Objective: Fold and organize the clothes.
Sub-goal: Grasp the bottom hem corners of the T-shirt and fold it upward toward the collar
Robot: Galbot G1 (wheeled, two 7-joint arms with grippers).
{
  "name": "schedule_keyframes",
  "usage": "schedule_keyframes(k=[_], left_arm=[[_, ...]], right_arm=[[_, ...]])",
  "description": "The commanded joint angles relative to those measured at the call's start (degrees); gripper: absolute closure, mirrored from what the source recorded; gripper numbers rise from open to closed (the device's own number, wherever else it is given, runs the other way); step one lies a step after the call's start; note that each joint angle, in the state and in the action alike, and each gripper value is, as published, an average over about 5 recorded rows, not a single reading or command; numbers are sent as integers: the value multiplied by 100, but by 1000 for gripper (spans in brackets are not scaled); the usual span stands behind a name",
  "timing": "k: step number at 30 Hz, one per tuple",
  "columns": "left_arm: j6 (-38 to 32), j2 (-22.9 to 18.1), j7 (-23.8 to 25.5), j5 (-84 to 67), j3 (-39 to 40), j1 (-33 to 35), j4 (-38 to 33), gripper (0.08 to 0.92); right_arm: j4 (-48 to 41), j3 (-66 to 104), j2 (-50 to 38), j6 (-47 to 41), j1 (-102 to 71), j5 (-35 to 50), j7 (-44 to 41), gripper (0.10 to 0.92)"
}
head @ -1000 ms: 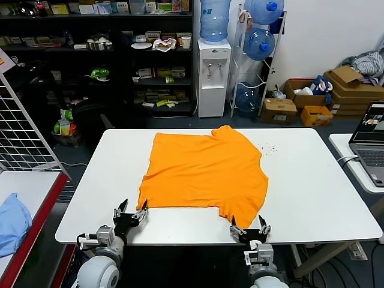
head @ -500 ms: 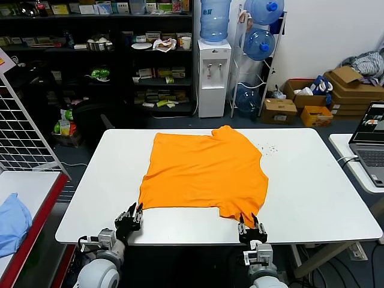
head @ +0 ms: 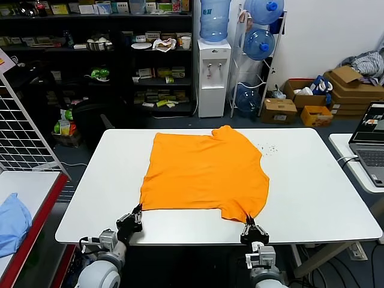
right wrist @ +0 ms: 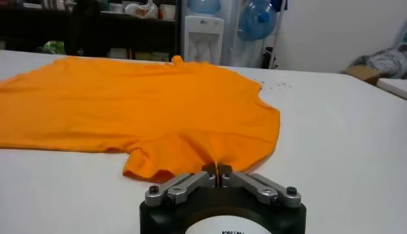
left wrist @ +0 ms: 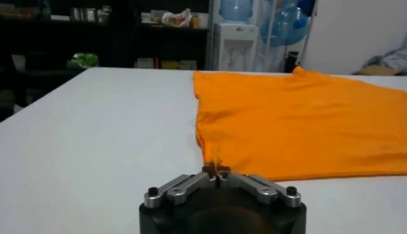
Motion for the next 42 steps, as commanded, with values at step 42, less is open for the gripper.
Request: schedule_keyframes(k=[42], left_arm=[[79, 149, -1086, -893, 1262, -2466, 938, 905]], right_arm=[[-925, -175, -973, -773, 2553, 1533, 750, 901]])
